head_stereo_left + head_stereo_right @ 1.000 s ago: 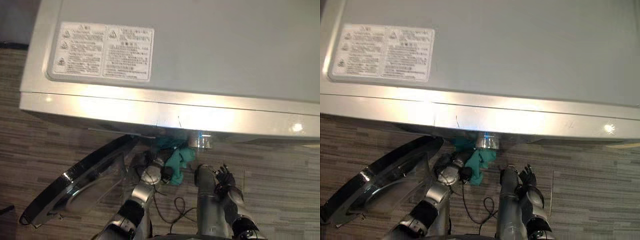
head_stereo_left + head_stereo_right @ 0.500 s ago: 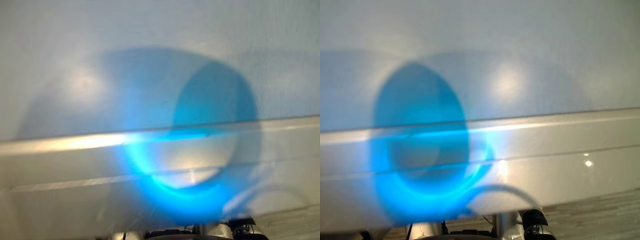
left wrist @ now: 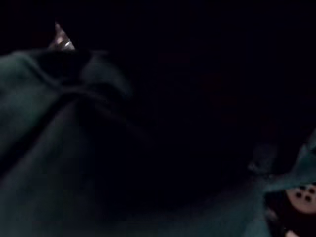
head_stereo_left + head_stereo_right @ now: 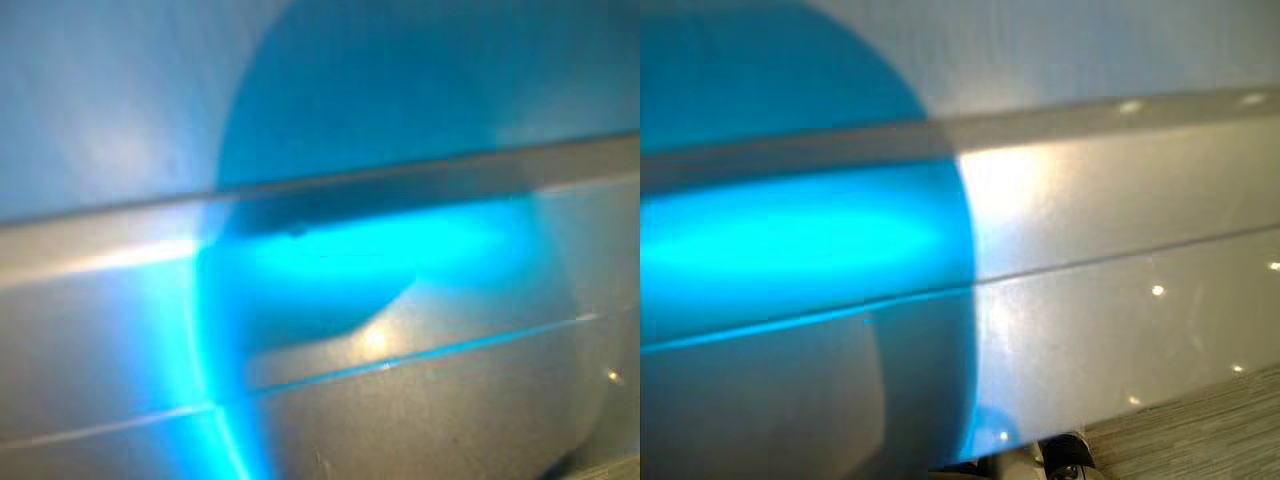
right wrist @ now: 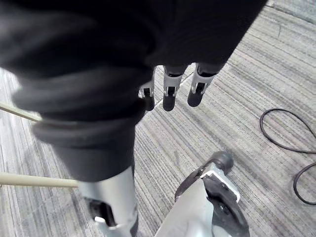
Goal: Pick up the laundry basket with both hands and put the clothes into the washing machine.
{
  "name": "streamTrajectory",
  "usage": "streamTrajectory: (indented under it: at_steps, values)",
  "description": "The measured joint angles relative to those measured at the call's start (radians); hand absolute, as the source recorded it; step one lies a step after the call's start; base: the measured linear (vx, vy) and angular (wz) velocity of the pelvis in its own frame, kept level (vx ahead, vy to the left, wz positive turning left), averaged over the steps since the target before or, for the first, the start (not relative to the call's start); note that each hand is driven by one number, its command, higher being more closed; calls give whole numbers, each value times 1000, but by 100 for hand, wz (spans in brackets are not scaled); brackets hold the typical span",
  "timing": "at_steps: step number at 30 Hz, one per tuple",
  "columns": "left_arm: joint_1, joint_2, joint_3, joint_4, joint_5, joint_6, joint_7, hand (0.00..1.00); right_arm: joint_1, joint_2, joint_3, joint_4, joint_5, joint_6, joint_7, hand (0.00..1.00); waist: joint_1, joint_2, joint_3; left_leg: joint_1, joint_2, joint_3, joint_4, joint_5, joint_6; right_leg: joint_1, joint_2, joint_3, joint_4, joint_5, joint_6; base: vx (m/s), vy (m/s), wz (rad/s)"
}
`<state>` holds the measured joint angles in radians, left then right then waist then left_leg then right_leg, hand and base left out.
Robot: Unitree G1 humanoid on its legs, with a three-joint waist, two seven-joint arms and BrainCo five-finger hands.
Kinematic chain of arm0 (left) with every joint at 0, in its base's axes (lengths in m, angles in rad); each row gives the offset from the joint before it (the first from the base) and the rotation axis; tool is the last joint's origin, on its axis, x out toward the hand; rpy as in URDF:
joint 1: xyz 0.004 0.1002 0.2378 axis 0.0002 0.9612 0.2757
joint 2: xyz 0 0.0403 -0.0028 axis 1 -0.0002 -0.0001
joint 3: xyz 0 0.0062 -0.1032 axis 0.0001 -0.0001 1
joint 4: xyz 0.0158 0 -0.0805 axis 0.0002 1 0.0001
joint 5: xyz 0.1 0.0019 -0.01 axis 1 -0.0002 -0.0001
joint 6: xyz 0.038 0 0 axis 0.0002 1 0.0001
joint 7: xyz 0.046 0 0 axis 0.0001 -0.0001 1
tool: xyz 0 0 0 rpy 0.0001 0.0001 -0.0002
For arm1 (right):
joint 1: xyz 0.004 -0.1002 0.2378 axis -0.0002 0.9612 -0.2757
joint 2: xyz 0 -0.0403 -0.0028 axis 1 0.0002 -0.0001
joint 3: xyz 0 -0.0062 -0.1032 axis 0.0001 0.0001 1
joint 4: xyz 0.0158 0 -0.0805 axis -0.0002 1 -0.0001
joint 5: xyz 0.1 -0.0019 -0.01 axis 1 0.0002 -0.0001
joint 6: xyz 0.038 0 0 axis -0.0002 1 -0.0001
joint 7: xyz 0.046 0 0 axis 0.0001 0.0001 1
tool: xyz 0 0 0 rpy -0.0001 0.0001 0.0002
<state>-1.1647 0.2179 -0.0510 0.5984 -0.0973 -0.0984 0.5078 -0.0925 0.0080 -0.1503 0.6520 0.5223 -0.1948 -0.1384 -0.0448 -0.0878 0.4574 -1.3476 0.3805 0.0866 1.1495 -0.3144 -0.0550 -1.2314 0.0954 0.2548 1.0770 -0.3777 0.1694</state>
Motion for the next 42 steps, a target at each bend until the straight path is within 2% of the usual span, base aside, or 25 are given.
streamTrajectory:
  at_steps: [1, 2, 3, 7, 11, 13, 15, 16, 17, 19, 22, 24, 27, 29, 30, 32, 34, 36, 39, 42]
  values:
    - [0, 0, -21, 5, 49, 29, -15, 0, 1, -4, 4, 0, 25, 0, 10, 0, 0, 0, 0, 2, -1, -3, -2, 13, 7, 3, -4, -6, 1, 4, 3, 9, 3, 9]
    - [-1, -1, -31, 12, 74, 37, -27, 0, 1, -5, 6, -2, 29, 0, 12, 0, 1, 0, 0, 4, -3, -4, -4, 21, 9, 6, -6, -8, 2, 5, 4, 22, 7, 18]
    - [0, -9, -44, 44, 151, 58, -52, 0, 2, -5, 8, -9, 29, 1, 13, 0, 0, 1, 0, 12, -13, -4, -13, 31, 12, 15, -11, -9, 1, 6, 5, 41, 4, 21]
    - [35, -34, -51, 232, 305, 122, -123, 0, 8, -5, 42, -45, 29, -1, 36, 0, 4, 1, 1, 78, -16, -5, -44, 38, 11, 85, -16, -22, -31, 10, 2, 46, 9, 11]
    - [71, -60, 41, 319, 307, 160, -189, 0, 12, -3, 49, -47, 25, 7, 37, 0, 8, 0, 0, 164, -18, 2, -105, 46, -3, 166, -23, -32, -88, 22, -18, 40, -7, 6]
    - [87, -72, 79, 344, 272, 163, -210, 0, 15, -4, 46, -45, 25, 8, 37, 0, 7, 0, 0, 183, -17, 0, -133, 55, -9, 186, -22, -38, -116, 31, -27, 18, -4, 0]
    - [94, -90, 168, 378, 182, 176, -227, 0, 15, -4, 36, -25, 24, 22, 36, 0, 6, 0, 0, 207, -18, 3, -164, 67, -18, 206, -22, -42, -142, 41, -35, 68, -11, 3]
    - [111, -102, 211, 381, 66, 169, -222, 0, 15, 0, 26, -5, 24, 31, 35, 0, 6, 1, 0, 225, -20, 4, -178, 73, -20, 222, -22, -45, -151, 43, -37, 78, -6, 3]
    - [119, -106, 223, 381, 45, 168, -222, 0, 15, 2, 23, 2, 24, 33, 35, 0, 6, 1, 0, 231, -21, 4, -181, 74, -21, 228, -22, -46, -154, 43, -38, 96, -3, 8]
    - [182, -140, 278, 385, -174, 137, -225, 0, 15, 10, -14, 49, 15, 53, 32, 0, 6, 3, -1, 294, -32, 4, -227, 89, -31, 292, -27, -57, -191, 48, -45, 139, 3, 15]
    - [287, -177, 284, 383, -267, 118, -230, 0, 14, 17, -39, 91, 12, 65, 28, 0, 4, 4, -4, 399, -48, 15, -295, 100, -39, 391, -52, -65, -246, 52, -52, 158, 28, 23]
    - [406, -216, 277, 376, -264, 108, -253, 0, 15, 11, -47, 134, -11, 75, 27, 0, 5, 16, -53, 460, -60, 32, -352, 108, -43, 450, -68, -68, -301, 57, -58, 179, 19, 20]
    - [570, -250, 238, 367, -163, 106, -270, 0, 20, 9, -47, 163, -42, 90, 29, 0, 6, 30, -92, 586, -89, 51, -446, 129, -42, 572, -105, -82, -382, 64, -60, 186, 21, 31]
    - [739, -267, 215, 354, -81, 84, -290, 0, 33, 15, -44, 179, -64, 92, 35, 0, 11, 47, -136, 708, -114, 60, -544, 152, -44, 695, -135, -105, -469, 88, -63, 192, 13, 33]
    - [782, -270, 211, 353, -64, 78, -298, 0, 42, 17, -44, 182, -66, 92, 36, 0, 15, 51, -153, 737, -122, 62, -573, 160, -45, 726, -144, -108, -495, 93, -64, 168, 22, 30]
    - [928, -273, 212, 355, -17, 63, -318, 0, 78, 21, -46, 197, -85, 93, 49, 0, 43, 59, -205, 861, -154, 81, -697, 202, -48, 843, -176, -128, -598, 122, -66, 184, 32, 30]
    - [1008, -274, 229, 363, 2, 57, -334, 0, 101, 22, -46, 210, -91, 94, 56, 0, 53, 69, -250, 930, -175, 84, -783, 237, -50, 905, -196, -157, -660, 150, -66, 121, 17, 30]
    - [1086, -274, 291, 403, 24, 49, -343, 0, 116, 25, -47, 245, -92, 94, 59, 0, 60, 71, -301, 1037, -206, 86, -918, 294, -52, 994, -221, -193, -733, 169, -67, 120, 0, 39]
    - [1150, -256, 350, 452, 72, 51, -374, 0, 126, 23, -61, 313, -134, 107, 90, 0, 61, 80, -376, 1163, -222, 80, -1083, 368, -66, 1096, -226, -229, -811, 179, -73, 66, -38, 25]
    - [1165, -265, 377, 463, 94, 52, -381, 0, 128, 16, -67, 352, -180, 127, 99, 0, 60, 94, -391, 1232, -222, 41, -1135, 400, -72, 1181, -221, -283, -841, 182, -77, -17, -58, 37]
